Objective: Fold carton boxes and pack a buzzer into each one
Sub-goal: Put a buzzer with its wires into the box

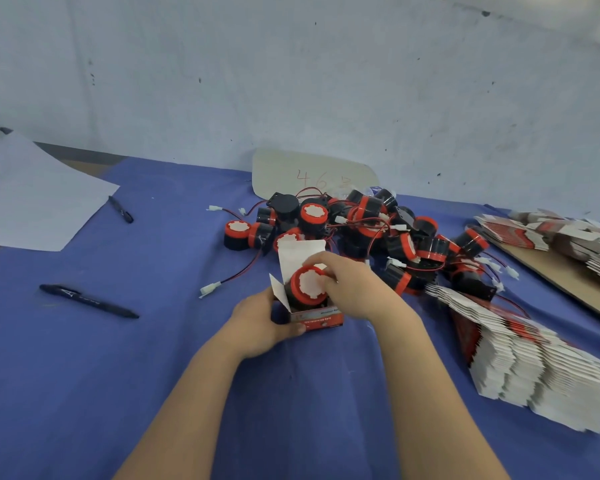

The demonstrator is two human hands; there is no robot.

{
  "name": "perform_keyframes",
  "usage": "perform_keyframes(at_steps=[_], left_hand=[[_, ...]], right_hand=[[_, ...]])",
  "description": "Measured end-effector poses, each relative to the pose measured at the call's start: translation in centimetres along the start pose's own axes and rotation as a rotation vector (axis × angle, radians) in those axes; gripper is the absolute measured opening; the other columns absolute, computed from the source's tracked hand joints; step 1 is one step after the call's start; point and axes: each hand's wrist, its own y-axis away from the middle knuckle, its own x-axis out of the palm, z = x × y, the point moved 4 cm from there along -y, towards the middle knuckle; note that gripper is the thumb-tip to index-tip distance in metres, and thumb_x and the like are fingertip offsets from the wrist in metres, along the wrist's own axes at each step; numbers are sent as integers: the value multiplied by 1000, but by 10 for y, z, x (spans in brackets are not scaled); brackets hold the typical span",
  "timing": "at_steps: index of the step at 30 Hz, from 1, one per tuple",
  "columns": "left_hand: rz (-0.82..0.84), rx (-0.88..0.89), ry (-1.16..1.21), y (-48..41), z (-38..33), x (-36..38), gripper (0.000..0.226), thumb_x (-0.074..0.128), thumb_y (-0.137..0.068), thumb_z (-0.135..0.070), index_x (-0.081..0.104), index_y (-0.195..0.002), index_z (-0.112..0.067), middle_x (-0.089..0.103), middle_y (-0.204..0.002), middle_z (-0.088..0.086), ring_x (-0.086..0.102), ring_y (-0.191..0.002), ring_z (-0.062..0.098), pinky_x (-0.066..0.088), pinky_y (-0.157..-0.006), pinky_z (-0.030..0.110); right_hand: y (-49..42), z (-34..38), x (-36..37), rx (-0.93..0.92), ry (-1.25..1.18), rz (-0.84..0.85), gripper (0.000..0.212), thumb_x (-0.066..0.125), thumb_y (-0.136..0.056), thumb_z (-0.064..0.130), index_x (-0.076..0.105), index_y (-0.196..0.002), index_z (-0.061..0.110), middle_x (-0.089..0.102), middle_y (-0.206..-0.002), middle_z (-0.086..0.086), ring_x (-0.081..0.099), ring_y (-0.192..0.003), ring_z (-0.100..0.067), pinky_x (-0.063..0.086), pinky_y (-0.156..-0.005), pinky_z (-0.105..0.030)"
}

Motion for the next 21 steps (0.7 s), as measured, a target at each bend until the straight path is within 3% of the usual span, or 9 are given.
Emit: perform_keyframes(at_steps=[3, 5, 8, 10, 14, 18, 21], left_hand=[[-11, 4, -8, 0, 0, 0, 54, 75, -82, -27, 51, -130, -23, 62, -126, -5, 56, -117, 17, 44, -103, 39], [-22, 11, -22, 1, -1, 1, 54, 74, -82, -28, 50, -131, -24, 62, -126, -5, 56, -116, 17, 44, -102, 39], [-33, 10, -56, 1, -1, 1, 53, 73, -83, -30, 50, -131, -22, 62, -125, -3, 57, -115, 19, 45, -100, 40], [-37, 8, -61, 1, -2, 2, 50, 72, -84, -30, 53, -129, -20, 64, -122, -1, 59, -112, 20, 47, -98, 41], [-40, 7, -91, 1, -3, 2, 56, 72, -84, -31, 48, -133, -23, 62, -127, -2, 57, -116, 20, 46, -100, 41], [-28, 9, -116, 0, -5, 4, 55, 71, -85, -32, 49, -134, -22, 63, -126, -1, 58, -114, 20, 47, -99, 41], [-17, 15, -117, 1, -6, 4, 43, 69, -87, -30, 56, -127, -22, 67, -116, 0, 61, -107, 21, 48, -95, 42]], right_hand=[[-1, 3, 2, -16, 12, -16, 40, 37, -96, 9, 53, -126, 29, 60, -120, -6, 57, -103, -24, 54, -80, -35], [-1, 5, 2, -31, 9, -42, 31, 45, -95, 22, 57, -123, 27, 62, -118, -2, 53, -95, -16, 49, -72, -25], [-2, 9, 9, -15, 76, -48, 43, 62, -85, 46, 55, -119, 21, 59, -107, 0, 50, -92, -16, 45, -73, -30], [-3, 11, 13, -12, 140, -69, 54, 68, -80, 47, 48, -116, 13, 56, -107, -4, 46, -89, -19, 40, -68, -31], [-5, 9, 6, 33, 100, -44, 48, 67, -81, 44, 51, -108, 8, 56, -103, -9, 51, -88, -23, 43, -67, -33], [-10, 11, 10, 57, 139, 20, 40, 65, -82, 44, 58, -82, 5, 56, -79, -9, 49, -72, -22, 36, -55, -29], [-9, 9, 19, 129, 78, -84, 46, 66, -82, 45, 54, -104, 7, 59, -99, -10, 49, -83, -23, 35, -59, -31]])
